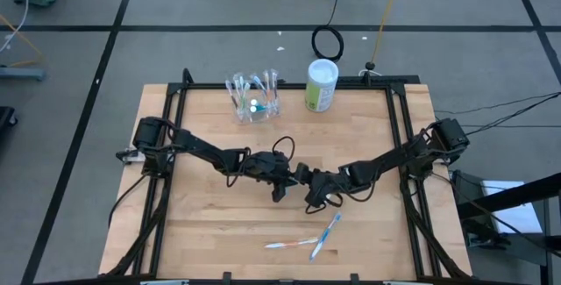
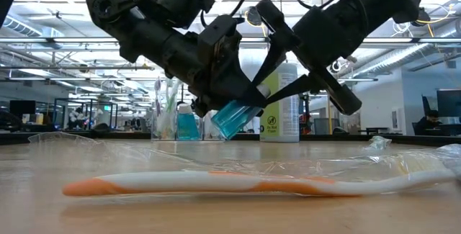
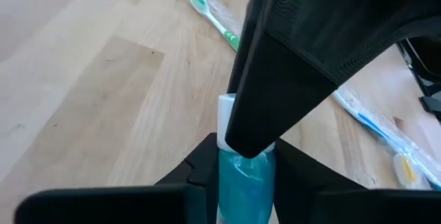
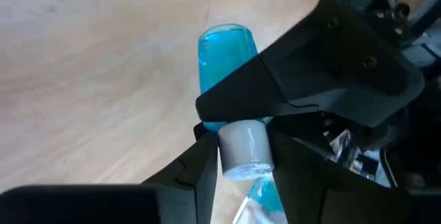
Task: Pick & Place toothbrushing station
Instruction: Put the blue mouthwash into the transparent organizer
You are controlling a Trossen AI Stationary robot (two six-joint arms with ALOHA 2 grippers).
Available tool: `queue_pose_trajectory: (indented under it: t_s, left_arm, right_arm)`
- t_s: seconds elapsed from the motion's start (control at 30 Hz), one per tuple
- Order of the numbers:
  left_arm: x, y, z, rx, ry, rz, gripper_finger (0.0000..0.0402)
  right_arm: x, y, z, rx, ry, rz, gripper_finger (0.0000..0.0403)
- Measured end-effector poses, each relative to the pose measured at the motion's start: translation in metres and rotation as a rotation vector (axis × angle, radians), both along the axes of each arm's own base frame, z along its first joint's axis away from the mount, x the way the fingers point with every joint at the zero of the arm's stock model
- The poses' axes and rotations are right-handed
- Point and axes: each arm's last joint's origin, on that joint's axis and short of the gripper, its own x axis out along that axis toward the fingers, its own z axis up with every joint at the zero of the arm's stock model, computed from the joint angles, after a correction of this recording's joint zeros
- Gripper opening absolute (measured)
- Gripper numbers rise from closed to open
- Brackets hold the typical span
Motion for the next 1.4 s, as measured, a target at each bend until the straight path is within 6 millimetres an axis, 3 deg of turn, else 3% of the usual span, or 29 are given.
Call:
queue_pose_trajectory:
  t_s: [0.17,0.37,0.63,0.8,0.9,1.03,1.2,1.3,1.4]
  left_arm:
    - [0.001,0.001,0.001,0.007,-0.01,0.022,0.0114]
    - [0.002,0.006,0.002,0.0,-0.02,0.024,0.0083]
    - [0.002,0.011,0.003,-0.007,-0.024,0.05,0.0091]
    - [-0.002,0.011,0.011,0.01,-0.025,0.04,0.0096]
    - [-0.004,0.01,0.024,0.023,-0.057,0.024,0.0087]
    - [-0.01,0.012,0.047,0.079,-0.093,0.044,0.0085]
    - [-0.021,0.012,0.082,0.186,-0.19,0.094,0.0086]
    - [-0.028,0.011,0.101,0.268,-0.255,0.141,0.0086]
    - [-0.032,0.009,0.118,0.341,-0.332,0.179,0.0086]
  right_arm:
    - [-0.003,0.002,0.0,-0.042,-0.032,-0.12,0.0119]
    - [-0.008,0.013,0.002,-0.059,-0.047,-0.148,0.0119]
    - [-0.013,0.019,0.005,-0.183,-0.072,-0.215,0.0118]
    - [-0.019,0.016,0.019,-0.125,-0.132,-0.292,0.0118]
    - [-0.032,0.01,0.032,-0.062,-0.185,-0.354,0.0118]
    - [-0.059,-0.002,0.046,0.108,-0.275,-0.394,0.0118]
    - [-0.082,-0.025,0.051,0.527,-0.404,-0.265,0.0118]
    - [-0.091,-0.038,0.051,0.781,-0.578,-0.185,0.0118]
    - [-0.1,-0.05,0.05,0.913,-0.789,-0.171,0.0118]
